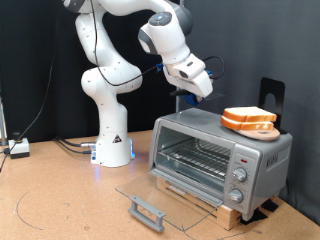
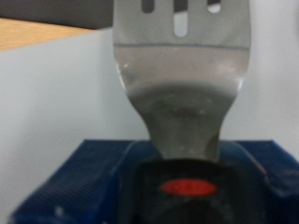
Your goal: Make a piece of toast with the oven
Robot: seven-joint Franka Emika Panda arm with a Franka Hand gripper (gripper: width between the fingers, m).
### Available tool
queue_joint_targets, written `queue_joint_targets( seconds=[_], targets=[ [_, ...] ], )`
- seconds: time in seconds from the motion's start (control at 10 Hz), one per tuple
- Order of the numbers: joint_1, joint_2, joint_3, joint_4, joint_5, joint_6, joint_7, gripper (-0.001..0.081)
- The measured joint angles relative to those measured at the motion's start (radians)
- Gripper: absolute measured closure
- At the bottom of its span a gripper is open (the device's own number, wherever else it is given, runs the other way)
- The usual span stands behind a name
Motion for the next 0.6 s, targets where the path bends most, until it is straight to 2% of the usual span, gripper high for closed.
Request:
queue_joint_targets(
  seconds=[0.1, 0.3, 0.4, 0.6],
  targets=[
    [-0.021, 0.0, -0.004, -0.011, 0.008, 0.061, 0.027, 0.0411],
    [-0.092, -0.001, -0.023, -0.016, 0.015, 0.125, 0.091, 0.0411],
    [-0.126, -0.001, -0.038, -0.017, 0.014, 0.139, 0.097, 0.0411],
    [-0.193, -0.003, -0.076, -0.015, -0.023, 0.116, 0.096, 0.0411]
  ],
)
